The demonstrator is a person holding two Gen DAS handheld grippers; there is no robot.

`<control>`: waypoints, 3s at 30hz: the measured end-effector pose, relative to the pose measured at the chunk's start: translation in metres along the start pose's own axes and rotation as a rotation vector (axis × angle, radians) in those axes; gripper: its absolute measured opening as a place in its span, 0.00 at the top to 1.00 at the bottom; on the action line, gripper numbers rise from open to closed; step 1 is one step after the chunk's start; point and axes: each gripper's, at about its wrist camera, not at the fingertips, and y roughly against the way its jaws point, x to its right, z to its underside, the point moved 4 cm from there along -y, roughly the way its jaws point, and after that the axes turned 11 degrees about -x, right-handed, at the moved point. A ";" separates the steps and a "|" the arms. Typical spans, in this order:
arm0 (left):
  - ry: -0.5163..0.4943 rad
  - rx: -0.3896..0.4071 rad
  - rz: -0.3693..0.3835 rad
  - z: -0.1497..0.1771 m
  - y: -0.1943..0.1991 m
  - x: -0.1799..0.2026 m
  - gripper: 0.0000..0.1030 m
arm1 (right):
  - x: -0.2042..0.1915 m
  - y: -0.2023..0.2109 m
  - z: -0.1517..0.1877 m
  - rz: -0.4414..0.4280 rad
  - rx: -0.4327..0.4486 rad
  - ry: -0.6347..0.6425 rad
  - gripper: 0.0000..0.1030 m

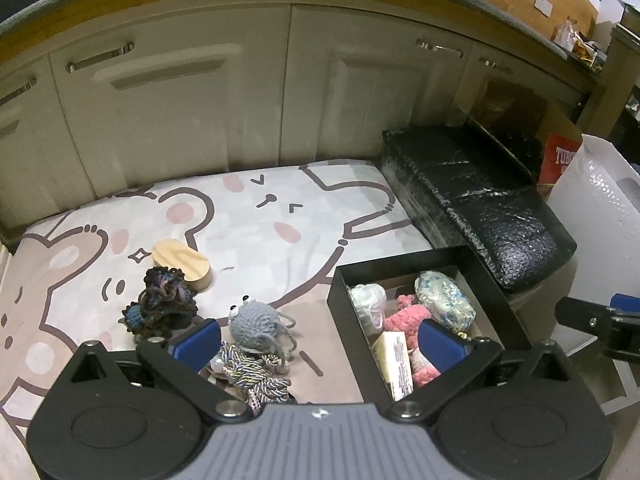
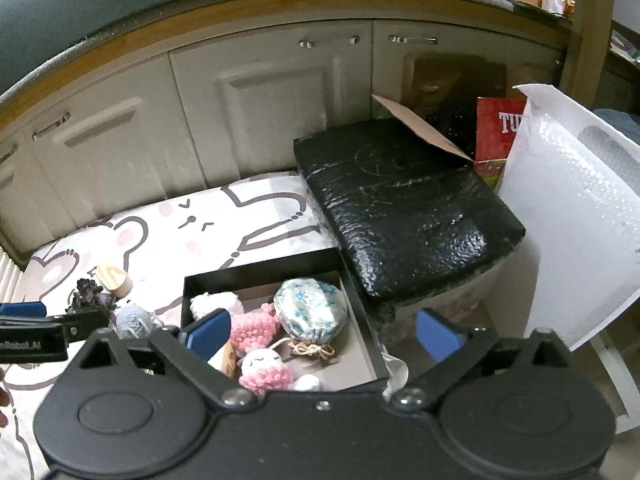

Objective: Organize objects
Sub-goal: 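Lift both tools out of the box and back over the bed, then move left tool to dark crochet flower while right tool reaches pearl rope tassel, then close left tool on crochet flower while right tool grasps rope tassel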

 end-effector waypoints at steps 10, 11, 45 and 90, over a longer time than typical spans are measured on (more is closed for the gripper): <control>0.029 0.025 -0.015 0.005 0.008 -0.012 0.00 | 0.003 -0.002 0.005 0.028 0.004 -0.039 0.00; 0.040 0.026 -0.018 0.005 0.009 -0.016 0.00 | 0.002 -0.003 0.005 0.028 0.002 -0.045 0.00; 0.258 0.059 -0.111 0.008 0.013 -0.174 0.00 | -0.164 -0.068 -0.007 -0.181 -0.069 0.202 0.00; -0.228 -0.063 -0.123 -0.007 -0.137 -0.158 0.22 | -0.261 -0.177 0.034 -0.156 -0.360 0.629 0.58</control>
